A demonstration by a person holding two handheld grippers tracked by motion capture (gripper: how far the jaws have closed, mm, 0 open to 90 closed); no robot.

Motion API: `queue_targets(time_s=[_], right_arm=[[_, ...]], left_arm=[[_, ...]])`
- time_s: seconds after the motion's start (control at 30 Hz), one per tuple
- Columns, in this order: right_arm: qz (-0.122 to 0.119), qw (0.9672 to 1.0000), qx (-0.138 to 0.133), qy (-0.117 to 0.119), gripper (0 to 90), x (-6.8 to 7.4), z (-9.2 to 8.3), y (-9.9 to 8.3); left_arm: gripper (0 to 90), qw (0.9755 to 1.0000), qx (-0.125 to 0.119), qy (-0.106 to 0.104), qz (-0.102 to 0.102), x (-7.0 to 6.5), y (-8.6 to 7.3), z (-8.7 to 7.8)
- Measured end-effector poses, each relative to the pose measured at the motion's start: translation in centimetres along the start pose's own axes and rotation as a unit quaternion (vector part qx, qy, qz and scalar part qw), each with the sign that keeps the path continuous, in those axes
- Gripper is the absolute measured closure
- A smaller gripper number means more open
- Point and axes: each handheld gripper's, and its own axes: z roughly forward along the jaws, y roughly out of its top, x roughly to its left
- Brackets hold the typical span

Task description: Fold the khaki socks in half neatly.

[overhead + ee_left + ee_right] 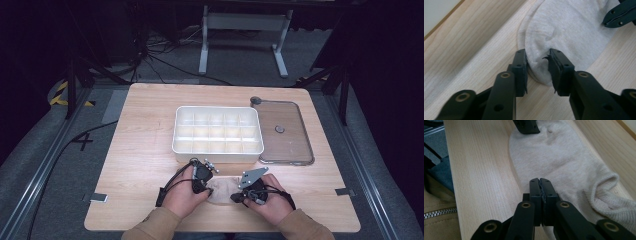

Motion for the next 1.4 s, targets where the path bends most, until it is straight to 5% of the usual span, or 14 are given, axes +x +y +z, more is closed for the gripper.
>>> queue_targets(time_s=[0.3, 0.6, 1.07, 1.4], right_arm=[[0.002, 1.0000, -0.003, 0.000, 89.4, 0.0, 0.0, -0.1], [0.004, 1.0000, -0.005, 0.003, 89.4, -0.1, 0.0, -0.1], [0.004, 0.9998, -0.008, 0.015, 89.6, 0.2, 0.3, 0.1], [-0.004, 0.9998, -0.019, 0.009, 89.7, 0.1, -0.1, 0.2]], left_arm=[[83.9, 0.9999, 0.004, 0.000, 0.011, -0.2, 0.1, -0.2], [84.3, 0.9996, -0.027, -0.011, 0.004, -0.3, 0.2, -1.5], [84.4, 0.9967, -0.072, -0.031, 0.020, -1.1, 0.6, -3.9], [84.3, 0.9973, -0.063, -0.031, 0.021, -1.1, 0.6, -3.8]])
